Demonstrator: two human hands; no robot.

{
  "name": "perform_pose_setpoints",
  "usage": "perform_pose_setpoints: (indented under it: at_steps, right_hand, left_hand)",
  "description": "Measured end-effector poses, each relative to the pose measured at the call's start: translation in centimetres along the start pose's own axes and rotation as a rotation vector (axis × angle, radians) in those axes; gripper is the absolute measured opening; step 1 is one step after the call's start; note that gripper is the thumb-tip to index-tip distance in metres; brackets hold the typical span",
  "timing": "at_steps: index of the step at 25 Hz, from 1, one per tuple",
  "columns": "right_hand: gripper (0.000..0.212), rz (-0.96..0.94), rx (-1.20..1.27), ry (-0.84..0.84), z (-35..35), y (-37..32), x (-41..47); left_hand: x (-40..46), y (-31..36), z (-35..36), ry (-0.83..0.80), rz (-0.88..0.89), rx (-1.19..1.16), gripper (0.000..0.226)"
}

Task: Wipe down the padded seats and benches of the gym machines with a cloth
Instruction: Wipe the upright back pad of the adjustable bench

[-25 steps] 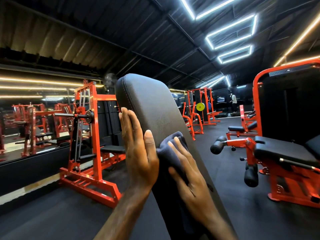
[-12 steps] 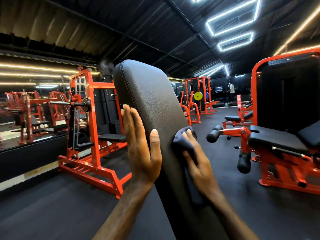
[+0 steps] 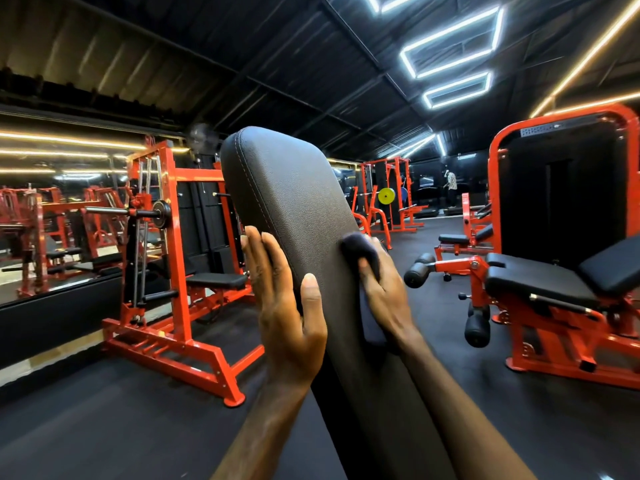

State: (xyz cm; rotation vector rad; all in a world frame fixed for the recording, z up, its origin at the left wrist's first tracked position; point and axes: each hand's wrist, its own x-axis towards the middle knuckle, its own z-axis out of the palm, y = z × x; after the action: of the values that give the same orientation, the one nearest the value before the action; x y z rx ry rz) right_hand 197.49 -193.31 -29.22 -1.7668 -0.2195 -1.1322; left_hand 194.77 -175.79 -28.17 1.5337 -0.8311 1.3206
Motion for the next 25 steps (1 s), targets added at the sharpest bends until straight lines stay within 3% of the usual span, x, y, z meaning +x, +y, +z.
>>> perform_pose_setpoints:
  at_steps: [2, 5, 10, 16, 19, 21, 25]
  right_hand:
    - [0.054, 0.005, 0.034, -0.024, 0.2, -0.9, 0.9]
    - [0.053, -0.22, 0.025, -0.117, -1.7, 2.3, -3.7]
    - [0.052, 0.112, -0.002, 0.014, -1.7, 3.5, -3.0]
    - [0.055, -0.18, 0.013, -0.094, -3.1, 4.4, -8.9]
    - [0.052, 0.12, 0.01, 0.033, -2.2, 4.4, -6.4]
    - [0.054, 0.176, 0.017, 0.035, -1.4, 3.1, -5.7]
    - [0.057, -0.137, 0.032, -0.106, -3.2, 4.5, -11.7]
  left_hand:
    - [-0.4, 0.0, -0.1, -0.004, 0.005, -0.004, 0.068]
    - [-1.1, 0.2, 0.1, -0.004, -0.024, -0.009, 0.068]
    - [-1.9, 0.3, -0.1, -0.027, 0.011, 0.001, 0.069]
    - [-2.7, 0.6, 0.3, -0.008, -0.027, 0.003, 0.066]
    - [-2.9, 0.5, 0.2, -0.009, -0.018, 0.009, 0.066]
    - [-2.9, 0.4, 0.1, -0.021, -0.014, 0.021, 0.067]
    - [-2.9, 0.7, 0.0, -0.034, -0.018, 0.016, 0.068]
